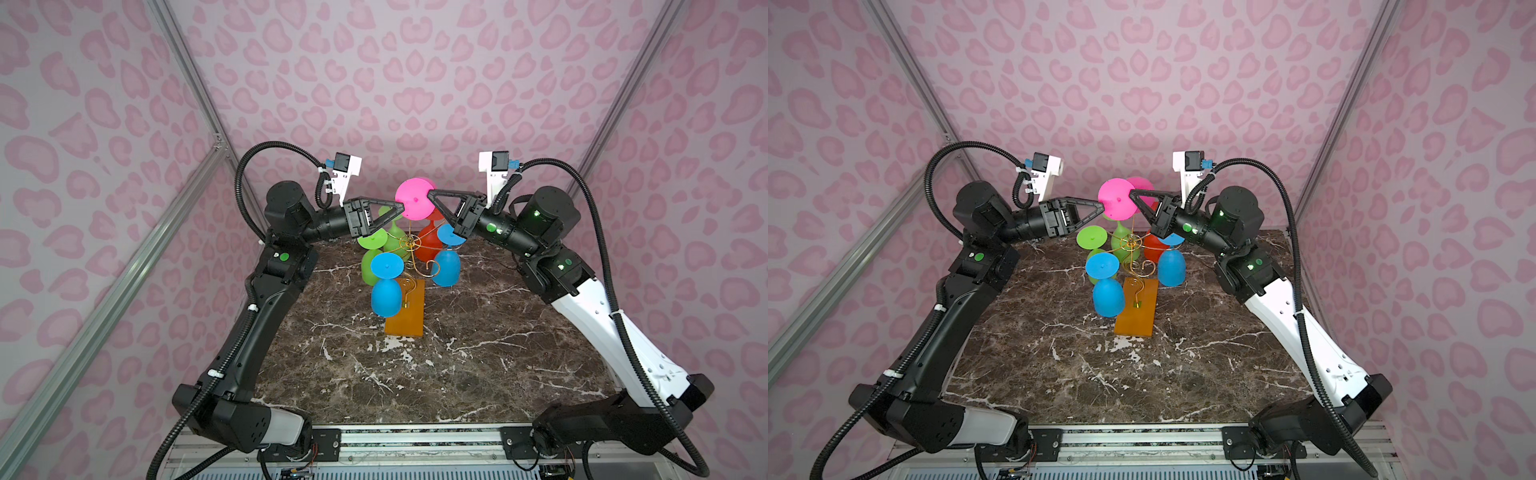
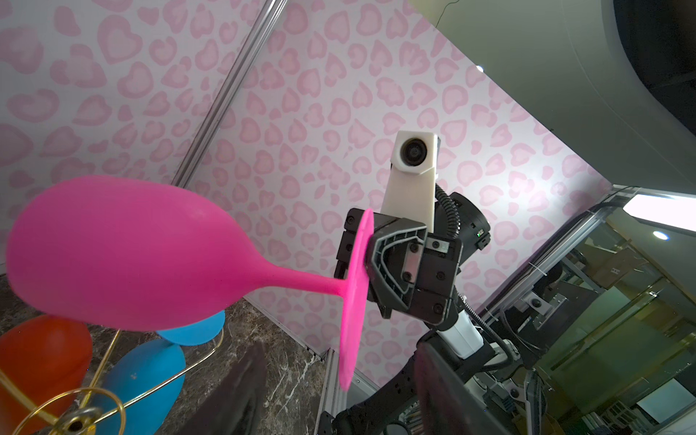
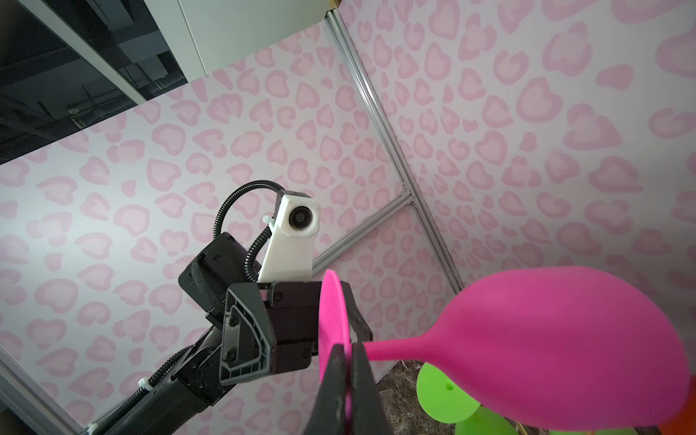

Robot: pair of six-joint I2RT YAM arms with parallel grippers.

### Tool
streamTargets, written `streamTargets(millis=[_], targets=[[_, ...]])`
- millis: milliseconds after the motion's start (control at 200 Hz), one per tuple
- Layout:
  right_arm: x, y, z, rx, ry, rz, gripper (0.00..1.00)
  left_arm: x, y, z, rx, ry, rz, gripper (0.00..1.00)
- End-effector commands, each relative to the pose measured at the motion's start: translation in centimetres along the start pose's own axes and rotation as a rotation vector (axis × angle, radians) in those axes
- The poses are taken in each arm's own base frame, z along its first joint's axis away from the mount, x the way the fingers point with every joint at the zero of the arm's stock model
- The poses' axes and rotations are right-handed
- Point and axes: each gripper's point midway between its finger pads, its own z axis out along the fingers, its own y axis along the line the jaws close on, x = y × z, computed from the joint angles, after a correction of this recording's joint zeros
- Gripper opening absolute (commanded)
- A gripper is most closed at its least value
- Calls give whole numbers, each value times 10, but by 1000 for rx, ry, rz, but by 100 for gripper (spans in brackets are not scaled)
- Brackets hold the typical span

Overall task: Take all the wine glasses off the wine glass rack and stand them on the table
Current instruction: 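Lift the magenta glass up while the left gripper moves toward it, then grasp the magenta glass foot with the left gripper beside the right gripper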

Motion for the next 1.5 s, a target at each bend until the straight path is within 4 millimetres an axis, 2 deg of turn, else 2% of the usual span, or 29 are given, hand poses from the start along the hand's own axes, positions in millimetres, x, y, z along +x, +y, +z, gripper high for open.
streamTargets(millis=[0, 175, 320, 440, 455, 575, 670, 750, 795, 895, 1030, 1175, 1305, 1390, 1495], targets=[[-10, 0, 5, -9, -50, 12, 0, -6, -8, 2, 31, -4, 24, 59], [-8, -10, 12, 15, -61, 46, 0, -11, -1, 7, 28, -11, 1, 50], [-6, -10, 17, -5, -50, 69, 0, -14, 4, 9, 20, -20, -24, 40], [-5, -9, 18, -13, -50, 75, 0, -19, 0, 10, 32, -35, -3, 37], [-6, -9, 18, -13, -52, 75, 0, -19, 0, 10, 33, -34, -4, 33], [-4, -7, 19, -18, -49, 78, 0, -20, 2, 13, 33, -37, -17, 21], [-1, -8, 19, -13, -42, 78, 0, -22, 1, 14, 38, -43, -31, 4], [-1, -10, 18, 2, -40, 67, 0, -26, 1, 14, 37, -55, -51, 4], [0, -10, 16, 12, -35, 51, 7, -29, 0, 14, 34, -66, -66, 4], [-4, -14, 5, 62, -37, 5, 34, -38, -5, 12, 29, -97, -92, 4], [-13, -25, -21, 154, -67, -76, 56, -54, -11, 9, 18, -161, -133, 4], [-12, -40, -42, 262, -75, -288, 86, -64, -11, 8, 26, -207, -248, 3], [-8, -56, -43, 338, -61, -457, 98, -67, -7, 8, 19, -229, -313, 3], [-3, -59, -34, 342, -46, -552, 98, -69, -5, 7, 12, -245, -337, 3], [-3, -53, -20, 299, -75, -629, 98, -71, -6, 6, 15, -258, -352, 3]])
